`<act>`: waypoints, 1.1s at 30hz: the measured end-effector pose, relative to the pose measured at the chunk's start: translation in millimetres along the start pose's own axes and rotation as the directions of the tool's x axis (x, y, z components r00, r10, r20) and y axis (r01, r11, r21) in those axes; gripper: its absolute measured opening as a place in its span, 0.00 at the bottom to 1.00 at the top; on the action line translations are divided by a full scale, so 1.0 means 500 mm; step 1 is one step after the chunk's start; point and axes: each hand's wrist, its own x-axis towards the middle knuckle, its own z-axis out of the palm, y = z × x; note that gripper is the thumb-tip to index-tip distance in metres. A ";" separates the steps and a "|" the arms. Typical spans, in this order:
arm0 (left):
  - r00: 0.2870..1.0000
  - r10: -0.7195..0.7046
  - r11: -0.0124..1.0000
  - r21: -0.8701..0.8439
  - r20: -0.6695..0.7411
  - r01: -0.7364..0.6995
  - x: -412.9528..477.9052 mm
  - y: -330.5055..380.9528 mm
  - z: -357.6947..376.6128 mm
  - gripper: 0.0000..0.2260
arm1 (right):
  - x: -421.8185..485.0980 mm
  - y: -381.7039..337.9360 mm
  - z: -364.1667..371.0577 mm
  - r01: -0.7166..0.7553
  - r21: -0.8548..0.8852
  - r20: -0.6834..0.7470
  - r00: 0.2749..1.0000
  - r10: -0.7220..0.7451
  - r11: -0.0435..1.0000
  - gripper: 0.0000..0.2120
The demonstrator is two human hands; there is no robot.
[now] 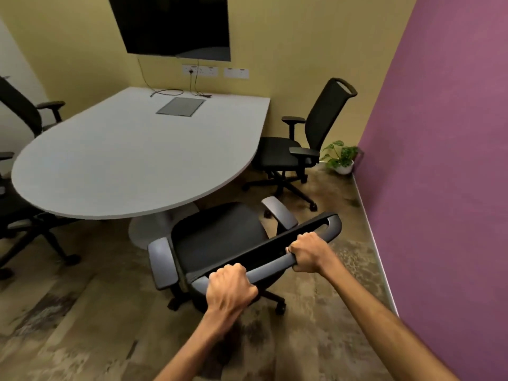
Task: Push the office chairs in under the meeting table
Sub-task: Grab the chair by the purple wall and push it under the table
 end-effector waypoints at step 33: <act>0.886 -0.462 0.881 0.096 -0.032 0.463 0.500 0.203 0.036 0.15 | 0.441 0.453 -0.001 0.451 0.041 -0.201 0.878 -0.434 0.892 0.10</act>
